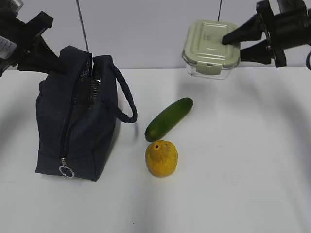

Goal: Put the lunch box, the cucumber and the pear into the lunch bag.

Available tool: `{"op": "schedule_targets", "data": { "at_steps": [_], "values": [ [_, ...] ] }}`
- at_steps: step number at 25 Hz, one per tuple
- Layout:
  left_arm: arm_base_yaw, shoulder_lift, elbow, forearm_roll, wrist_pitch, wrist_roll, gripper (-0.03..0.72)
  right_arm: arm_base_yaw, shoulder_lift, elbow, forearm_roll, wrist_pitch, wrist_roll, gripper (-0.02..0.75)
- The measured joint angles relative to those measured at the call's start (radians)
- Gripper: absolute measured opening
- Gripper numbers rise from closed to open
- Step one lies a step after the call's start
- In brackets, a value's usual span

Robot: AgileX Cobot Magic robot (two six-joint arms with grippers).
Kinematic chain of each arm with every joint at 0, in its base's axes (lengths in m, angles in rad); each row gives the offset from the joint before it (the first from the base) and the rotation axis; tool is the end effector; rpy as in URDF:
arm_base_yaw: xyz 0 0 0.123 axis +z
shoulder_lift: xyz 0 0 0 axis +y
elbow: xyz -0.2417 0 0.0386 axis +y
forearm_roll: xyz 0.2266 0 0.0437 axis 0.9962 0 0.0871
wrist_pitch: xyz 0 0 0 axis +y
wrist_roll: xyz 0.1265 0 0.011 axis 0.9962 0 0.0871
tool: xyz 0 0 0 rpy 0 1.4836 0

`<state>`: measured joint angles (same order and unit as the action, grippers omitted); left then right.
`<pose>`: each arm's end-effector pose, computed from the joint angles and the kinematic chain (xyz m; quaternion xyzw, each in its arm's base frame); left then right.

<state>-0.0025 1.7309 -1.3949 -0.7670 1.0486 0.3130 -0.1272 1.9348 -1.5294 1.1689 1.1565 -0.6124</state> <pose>0.3466 -0.0773 0.2296 0.0054 0.9294 -0.3230 0.1785 0.3923 0.0577 0.2267 -0.0083 0.8561 0.4658 0.2235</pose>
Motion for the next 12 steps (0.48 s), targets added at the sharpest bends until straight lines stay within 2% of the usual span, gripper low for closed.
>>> {"op": "schedule_targets", "data": {
  "at_steps": [7, 12],
  "values": [
    [0.0, 0.001, 0.0, -0.042, -0.003, 0.0, 0.005, 0.206, -0.019, -0.133, -0.027, 0.037, 0.146, 0.379],
    [0.0, 0.001, 0.0, -0.044, -0.006, 0.0, 0.005, 0.336, -0.019, -0.162, -0.041, 0.045, 0.188, 0.379]
  ]
}}
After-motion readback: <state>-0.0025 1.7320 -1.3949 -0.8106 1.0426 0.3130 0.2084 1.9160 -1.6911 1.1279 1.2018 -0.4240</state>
